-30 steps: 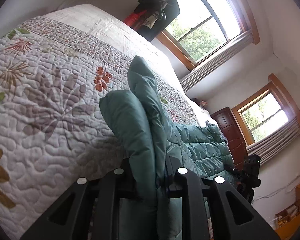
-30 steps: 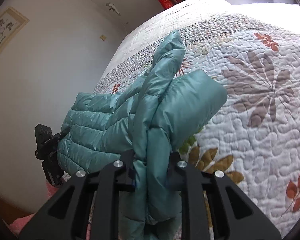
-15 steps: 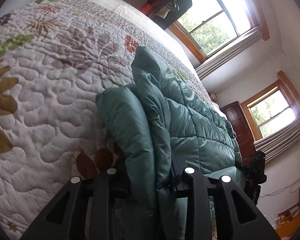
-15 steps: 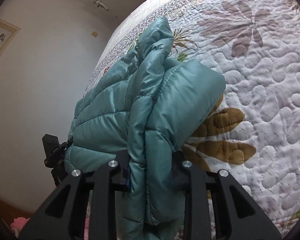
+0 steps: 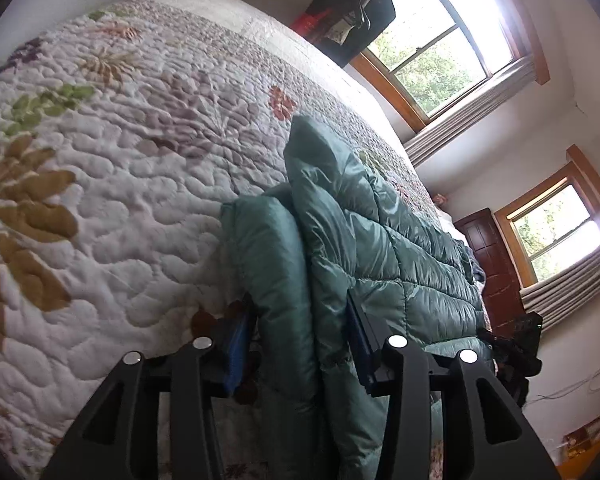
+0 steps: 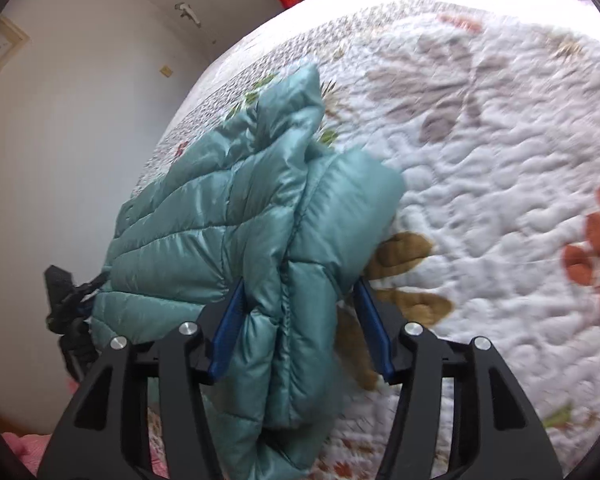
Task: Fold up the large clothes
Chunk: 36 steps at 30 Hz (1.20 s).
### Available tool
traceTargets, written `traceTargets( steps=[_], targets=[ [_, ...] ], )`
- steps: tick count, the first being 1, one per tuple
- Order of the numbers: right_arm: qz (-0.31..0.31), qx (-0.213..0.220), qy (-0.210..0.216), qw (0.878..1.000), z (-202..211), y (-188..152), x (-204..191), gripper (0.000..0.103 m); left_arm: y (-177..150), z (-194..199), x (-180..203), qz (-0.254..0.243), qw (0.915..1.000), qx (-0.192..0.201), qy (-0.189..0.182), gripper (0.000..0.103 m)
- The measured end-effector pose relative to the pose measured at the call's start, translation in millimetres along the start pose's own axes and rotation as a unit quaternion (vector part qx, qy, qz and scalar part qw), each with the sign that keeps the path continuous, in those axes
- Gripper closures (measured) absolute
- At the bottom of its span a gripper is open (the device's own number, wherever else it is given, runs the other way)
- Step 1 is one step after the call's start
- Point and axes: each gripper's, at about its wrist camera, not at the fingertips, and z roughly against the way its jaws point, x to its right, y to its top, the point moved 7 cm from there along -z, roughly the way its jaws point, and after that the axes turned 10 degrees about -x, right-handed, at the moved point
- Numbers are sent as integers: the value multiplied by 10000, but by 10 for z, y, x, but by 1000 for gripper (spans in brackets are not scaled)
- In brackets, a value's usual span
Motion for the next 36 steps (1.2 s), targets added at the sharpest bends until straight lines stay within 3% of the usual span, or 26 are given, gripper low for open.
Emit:
traceTargets(
  steps=[3, 6, 9, 14, 19, 27, 36],
  targets=[
    [123, 313, -419, 9986, 214, 119, -63, 48, 74, 283, 106, -312, 9973, 390, 533, 59],
    [345, 533, -556, 9964, 335, 342, -258, 49, 214, 439, 365, -752, 9914, 638, 862, 59],
    [649, 590, -471, 9950, 291, 559, -571, 49, 344, 396, 671, -988, 9893, 637, 859, 59],
    [784, 265, -480, 9954, -61, 826, -888, 49, 466, -16, 1038, -1069, 9890, 473, 905, 57],
    [509, 188, -1026, 9932, -407, 1023, -689, 49, 463, -411, 945, -925, 9885, 224, 1177, 56],
    [132, 52, -1137, 9934, -693, 1139, -306, 52, 454, -635, 734, -909, 9833, 137, 1571, 55],
    [8, -32, -972, 9953, -846, 1143, -211, 50, 445, -718, 758, -1106, 9745, 149, 1946, 52]
  ],
)
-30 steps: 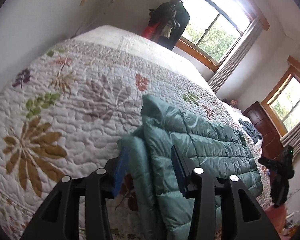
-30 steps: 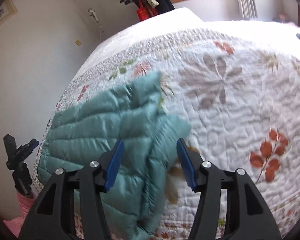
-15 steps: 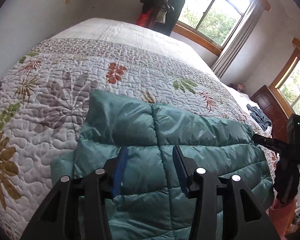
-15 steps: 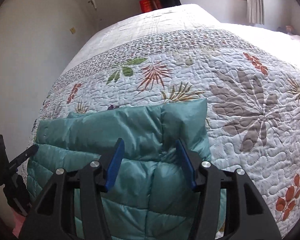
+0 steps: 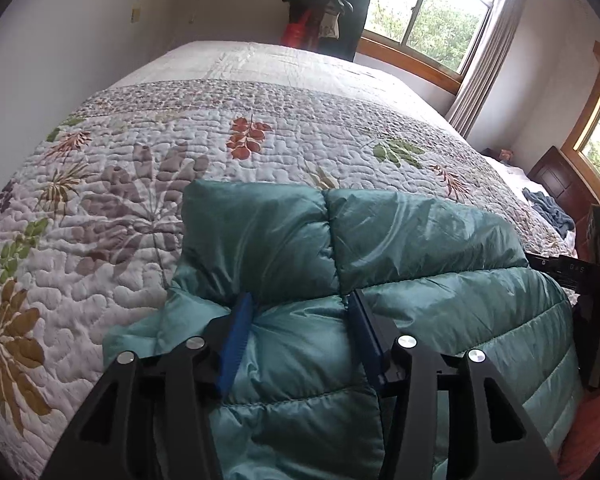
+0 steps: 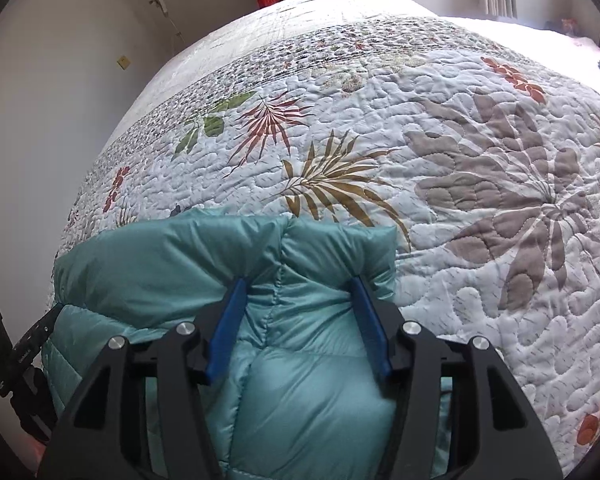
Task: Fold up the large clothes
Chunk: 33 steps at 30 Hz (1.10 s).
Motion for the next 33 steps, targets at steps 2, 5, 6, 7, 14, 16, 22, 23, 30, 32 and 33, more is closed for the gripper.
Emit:
traceTargets(
  steps=[2, 5, 6, 7, 14, 16, 22, 23, 30, 32, 33],
  targets=[
    [-41, 49, 15, 10000, 69, -10, -2, 50, -6, 40, 17, -26, 10000, 14, 91, 52],
    [-22, 192, 54, 9998, 243, -42, -32, 49, -33, 134, 57, -67, 9999, 47, 130, 50],
    [7, 233, 41, 9997, 307, -61, -47, 49, -47, 172, 75, -75, 9999, 58, 124, 49],
    [48, 270, 26, 9996, 364, -87, -69, 49, -60, 205, 95, -93, 9999, 68, 123, 48],
    [560, 311, -59, 9979, 733, -457, -313, 49, -229, 501, 290, -328, 9992, 181, 145, 41],
    [696, 344, -154, 9969, 829, -600, -351, 47, -293, 584, 325, -385, 9989, 224, 171, 38],
    [613, 355, -268, 9971, 1014, -960, -212, 42, -526, 775, 405, -428, 9987, 265, 52, 34],
    [577, 315, -250, 9975, 1020, -1014, -170, 42, -557, 789, 413, -424, 9987, 263, 35, 34],
    [259, 133, -277, 9992, 958, -1210, 141, 43, -719, 750, 455, -429, 9988, 218, 22, 33],
    [236, 50, -163, 9996, 904, -1234, 170, 45, -742, 692, 464, -434, 9989, 156, 38, 33],
    [208, 0, -153, 9997, 867, -1244, 183, 51, -748, 659, 464, -427, 9990, 124, 39, 33]
  ],
)
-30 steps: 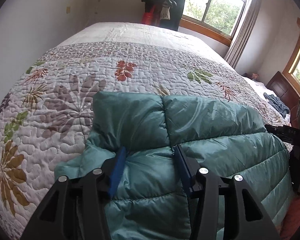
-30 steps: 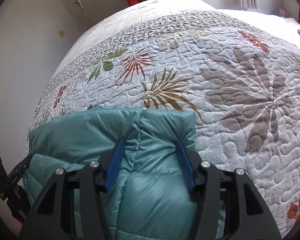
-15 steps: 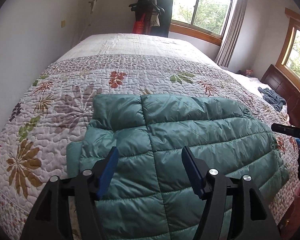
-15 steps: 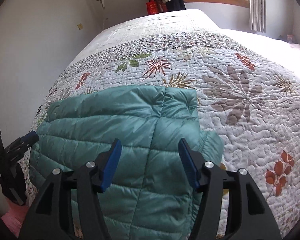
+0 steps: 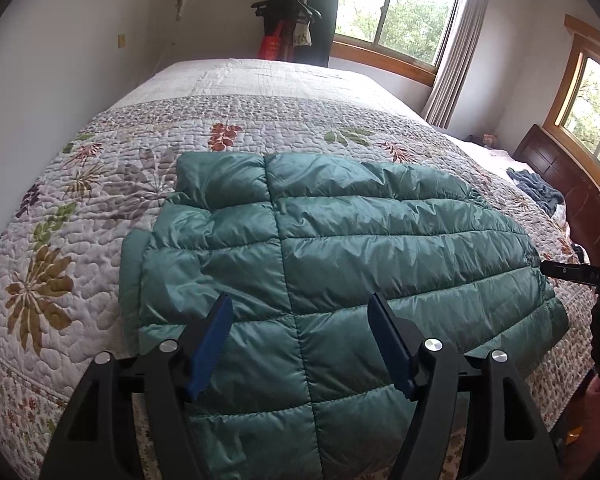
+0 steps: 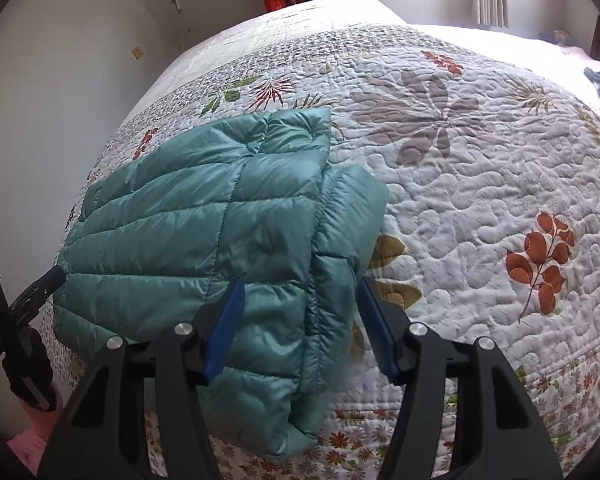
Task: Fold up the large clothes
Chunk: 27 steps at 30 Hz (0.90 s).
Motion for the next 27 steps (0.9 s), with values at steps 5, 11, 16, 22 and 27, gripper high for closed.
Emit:
traceTargets(
  steps=[5, 11, 16, 22, 27],
  targets=[
    [22, -88, 180, 9998, -85, -19, -12, 77, -21, -123, -28, 22, 9999, -74, 67, 32],
    [42, -147, 63, 9999, -138, -47, 46, 89, -18, -168, -36, 31, 10000, -73, 38, 31],
    [-54, -249, 103, 9996, -304, -96, 84, 88, -22, -198, -31, 25, 10000, -70, 30, 29],
    [-202, -215, 160, 9994, -227, -94, 96, 80, -12, -194, -25, 32, 10000, -70, 59, 27],
    [-289, -50, 268, 9992, -46, -112, 112, 45, -19, -172, 17, 28, 9999, -75, 65, 24]
  ],
)
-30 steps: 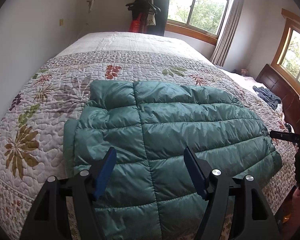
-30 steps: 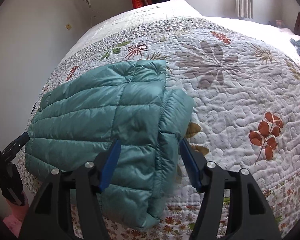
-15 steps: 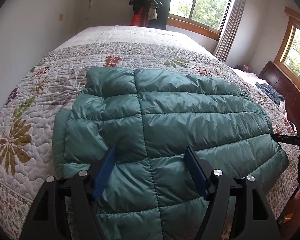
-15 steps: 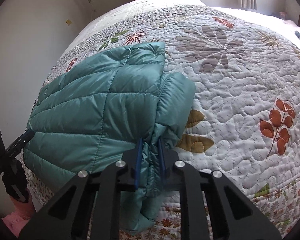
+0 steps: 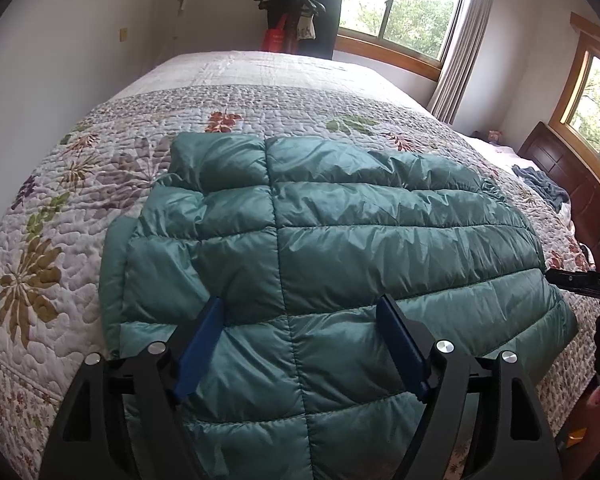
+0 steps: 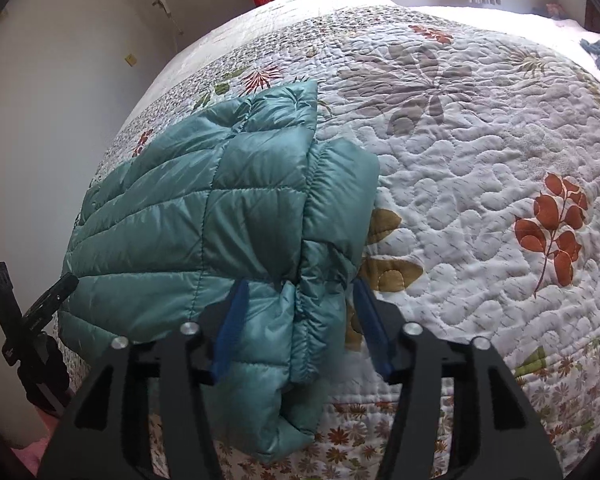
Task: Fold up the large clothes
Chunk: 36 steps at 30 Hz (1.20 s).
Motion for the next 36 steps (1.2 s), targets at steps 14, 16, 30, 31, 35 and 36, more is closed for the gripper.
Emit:
traceTargets(
  steps=[14, 16, 30, 31, 35, 36],
  targets=[
    [-522, -318, 1215, 9907, -149, -96, 232, 19, -14, 47, 11, -29, 9999, 51, 121, 21],
    [-500, -390, 1386, 9883, -207, -81, 202, 18, -16, 35, 7, -27, 9999, 40, 118, 21],
    [-304, -561, 1970, 9783, -392, 86, -43, 60, -20, -3, -2, -18, 9999, 42, 132, 21],
    [-300, -552, 2060, 9765, -376, 84, -50, 68, -18, -8, -5, -14, 9999, 42, 130, 20],
    [-447, -425, 2332, 9705, -279, 105, -26, 82, -18, -6, 18, -26, 9999, 29, 135, 20],
    [-460, -398, 2324, 9707, -244, 106, -15, 84, -16, -5, 27, -36, 9999, 26, 129, 20]
  ],
)
